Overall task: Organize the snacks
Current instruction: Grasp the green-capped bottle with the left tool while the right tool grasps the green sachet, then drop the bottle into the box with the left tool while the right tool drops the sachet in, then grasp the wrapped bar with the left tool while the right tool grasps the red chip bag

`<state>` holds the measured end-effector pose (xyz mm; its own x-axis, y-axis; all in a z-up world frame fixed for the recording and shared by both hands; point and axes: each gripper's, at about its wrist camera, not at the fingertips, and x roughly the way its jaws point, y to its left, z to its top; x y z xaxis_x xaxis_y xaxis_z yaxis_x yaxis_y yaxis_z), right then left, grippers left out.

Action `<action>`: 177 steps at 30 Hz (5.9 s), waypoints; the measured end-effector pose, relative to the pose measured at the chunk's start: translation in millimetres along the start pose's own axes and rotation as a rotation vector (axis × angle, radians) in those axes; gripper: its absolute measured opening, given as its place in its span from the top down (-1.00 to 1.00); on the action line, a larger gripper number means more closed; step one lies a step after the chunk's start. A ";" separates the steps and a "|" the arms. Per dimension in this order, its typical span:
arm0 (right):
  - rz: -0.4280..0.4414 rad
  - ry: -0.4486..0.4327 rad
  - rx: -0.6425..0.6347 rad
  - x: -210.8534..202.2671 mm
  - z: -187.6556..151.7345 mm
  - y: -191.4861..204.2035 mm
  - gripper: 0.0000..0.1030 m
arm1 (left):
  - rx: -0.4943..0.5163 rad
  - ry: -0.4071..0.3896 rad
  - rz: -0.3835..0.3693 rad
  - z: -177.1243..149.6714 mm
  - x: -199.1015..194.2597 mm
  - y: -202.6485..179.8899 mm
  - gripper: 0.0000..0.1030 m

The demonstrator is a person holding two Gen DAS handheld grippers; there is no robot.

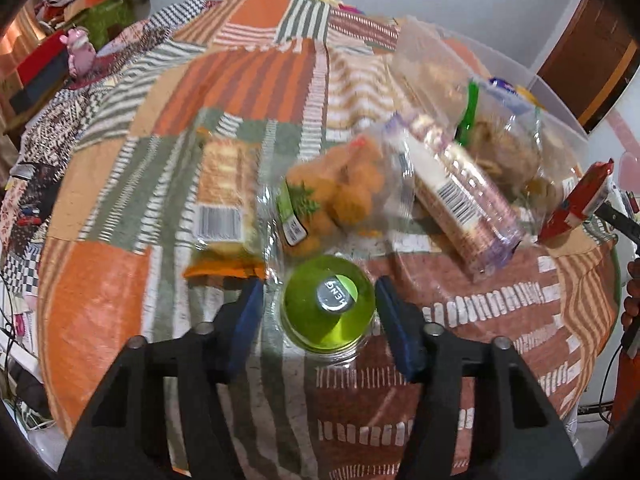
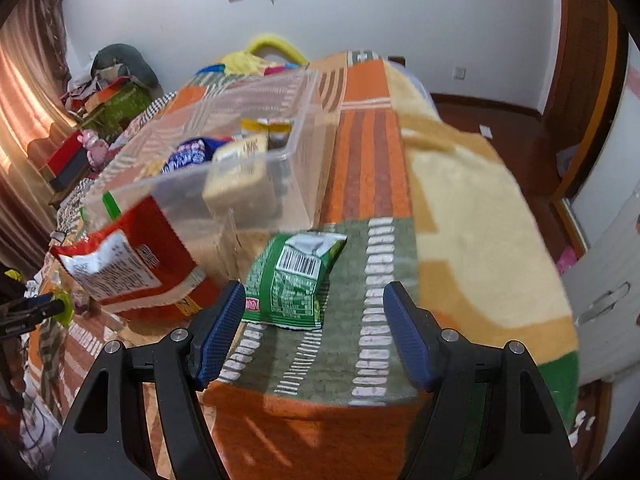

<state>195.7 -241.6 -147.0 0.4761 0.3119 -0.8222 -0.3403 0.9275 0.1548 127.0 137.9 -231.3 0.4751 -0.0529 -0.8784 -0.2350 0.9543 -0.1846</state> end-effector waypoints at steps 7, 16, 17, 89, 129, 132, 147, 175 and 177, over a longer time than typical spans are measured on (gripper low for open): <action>0.012 0.024 -0.009 14.0 5.6 6.5 -0.33 | 0.002 -0.022 0.005 -2.8 5.9 -4.8 0.05; 0.019 0.033 -0.038 20.9 4.8 12.5 0.18 | 0.002 -0.040 0.026 -4.0 4.3 -7.9 0.06; 0.029 0.033 -0.028 20.1 4.3 10.6 0.23 | 0.004 -0.040 0.028 -4.1 3.5 -8.5 0.06; -0.004 -0.177 -0.132 3.4 80.1 36.1 0.55 | 0.180 -0.283 -0.090 130.7 -31.6 -125.5 0.11; 0.010 -0.263 -0.167 -50.1 46.5 87.8 -1.00 | 0.196 -0.280 0.054 93.4 -89.2 -44.3 -0.39; 0.011 -0.246 -0.149 -48.7 34.6 93.8 -1.00 | 0.177 -0.254 0.076 81.0 -85.3 -21.7 -0.39; 0.033 -0.105 0.087 -6.8 -6.0 113.1 -1.00 | 0.053 -0.107 0.064 44.6 -16.0 48.4 -0.39; -0.273 -0.151 0.033 10.5 -7.3 121.0 -0.30 | 0.055 -0.159 0.066 43.5 7.8 56.4 0.45; -0.268 -0.156 0.015 6.3 -8.6 120.2 -0.16 | 0.067 -0.177 0.067 42.7 -1.1 53.2 0.46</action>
<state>150.8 -129.9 -138.2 0.6666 0.0822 -0.7408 -0.1739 0.9836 -0.0473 150.2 201.3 -221.4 0.6031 0.0585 -0.7955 -0.2170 0.9717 -0.0931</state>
